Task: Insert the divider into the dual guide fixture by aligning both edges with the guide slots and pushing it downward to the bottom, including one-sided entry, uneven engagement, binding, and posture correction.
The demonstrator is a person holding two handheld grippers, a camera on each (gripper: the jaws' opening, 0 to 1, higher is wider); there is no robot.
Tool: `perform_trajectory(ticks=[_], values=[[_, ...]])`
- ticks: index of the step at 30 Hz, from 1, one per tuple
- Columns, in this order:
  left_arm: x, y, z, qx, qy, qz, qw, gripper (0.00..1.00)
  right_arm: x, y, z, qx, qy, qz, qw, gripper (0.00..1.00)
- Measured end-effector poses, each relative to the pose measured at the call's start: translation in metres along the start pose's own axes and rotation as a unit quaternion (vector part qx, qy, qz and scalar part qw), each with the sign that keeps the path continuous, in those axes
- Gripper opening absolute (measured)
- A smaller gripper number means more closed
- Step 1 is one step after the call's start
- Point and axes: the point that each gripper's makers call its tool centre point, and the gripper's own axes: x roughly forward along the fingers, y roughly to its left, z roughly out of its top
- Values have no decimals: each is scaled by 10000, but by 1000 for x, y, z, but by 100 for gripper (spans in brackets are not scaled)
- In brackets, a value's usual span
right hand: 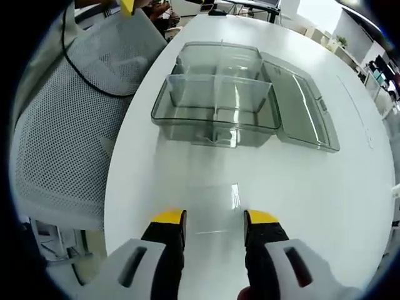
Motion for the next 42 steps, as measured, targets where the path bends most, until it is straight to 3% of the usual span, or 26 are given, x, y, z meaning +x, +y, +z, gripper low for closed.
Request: perform_trajectory(ticks=[16,29,42], values=[[0,1,3,22,0,-7,10000,54,0,0,2,-294,184,127,9993,30],[1,2,6,28,-16,-7,10000,54,-1,-1,0,209,227,-16,9995,29],[1,1,7,37,-23,-10,10000,54,0,-1,1,382,303,-85,9988,29]])
